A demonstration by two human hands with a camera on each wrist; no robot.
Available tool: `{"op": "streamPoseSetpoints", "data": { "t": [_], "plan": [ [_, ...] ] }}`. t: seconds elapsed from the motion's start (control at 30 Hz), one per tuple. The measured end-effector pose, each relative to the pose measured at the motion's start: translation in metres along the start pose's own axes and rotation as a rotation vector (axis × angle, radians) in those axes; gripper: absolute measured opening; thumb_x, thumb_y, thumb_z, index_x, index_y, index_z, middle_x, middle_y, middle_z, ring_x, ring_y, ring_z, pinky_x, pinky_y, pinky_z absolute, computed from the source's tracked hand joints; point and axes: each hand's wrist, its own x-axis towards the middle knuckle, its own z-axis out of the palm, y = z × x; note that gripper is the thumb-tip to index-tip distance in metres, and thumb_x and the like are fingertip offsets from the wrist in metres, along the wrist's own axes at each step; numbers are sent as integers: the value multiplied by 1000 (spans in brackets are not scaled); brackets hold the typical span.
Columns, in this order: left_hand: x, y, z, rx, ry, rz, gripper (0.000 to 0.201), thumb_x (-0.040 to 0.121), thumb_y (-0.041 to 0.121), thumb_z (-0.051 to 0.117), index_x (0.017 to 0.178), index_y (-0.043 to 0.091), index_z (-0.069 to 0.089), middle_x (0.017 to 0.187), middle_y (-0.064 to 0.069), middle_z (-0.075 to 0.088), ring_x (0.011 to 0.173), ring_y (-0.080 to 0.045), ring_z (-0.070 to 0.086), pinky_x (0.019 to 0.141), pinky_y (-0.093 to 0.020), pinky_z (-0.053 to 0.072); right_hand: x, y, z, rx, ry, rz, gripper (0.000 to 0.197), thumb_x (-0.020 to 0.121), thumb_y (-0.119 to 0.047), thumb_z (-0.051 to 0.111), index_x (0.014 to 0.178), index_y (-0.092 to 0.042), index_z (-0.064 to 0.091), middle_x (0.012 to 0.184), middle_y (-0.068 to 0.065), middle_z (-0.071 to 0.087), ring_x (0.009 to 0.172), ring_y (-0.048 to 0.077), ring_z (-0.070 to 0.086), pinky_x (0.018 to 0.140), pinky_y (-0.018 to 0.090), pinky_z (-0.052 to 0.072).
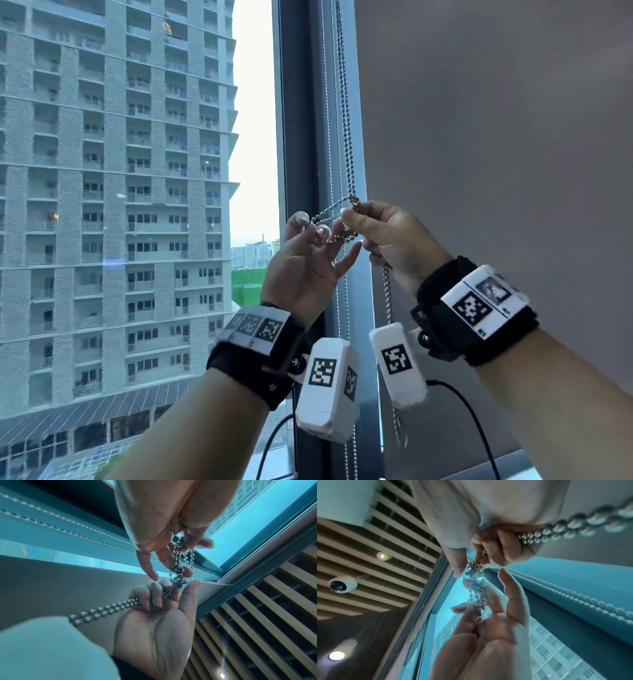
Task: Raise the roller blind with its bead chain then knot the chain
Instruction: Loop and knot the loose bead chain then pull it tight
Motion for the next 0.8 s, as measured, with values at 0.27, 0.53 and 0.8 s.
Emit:
{"op": "streamPoseSetpoints", "data": {
  "t": [0.27,0.53,0.8],
  "plan": [
    [4,5,12,926,113,297,46,86,-5,43,64,27,68,73,11,69,74,-10,58,75,-31,46,5,-2,-5,47,-4,68,22,86,-14,52,66,-21,55,64,-5,42,47,8,28,43,21,18],
    [20,3,22,1294,140,391,30,86,0,46,104,7,70,77,-1,63,51,8,51,54,-7,37,2,4,-7,279,-76,133,27,88,-18,39,61,-18,43,69,-3,40,52,10,33,44,22,19],
    [21,18,31,1050,-44,-142,21,91,35,54,78,24,67,100,6,68,98,-8,61,98,-46,33,1,5,-16,447,-210,172,24,81,-22,39,57,-20,42,62,-6,41,56,12,32,49,25,16]
  ]
}}
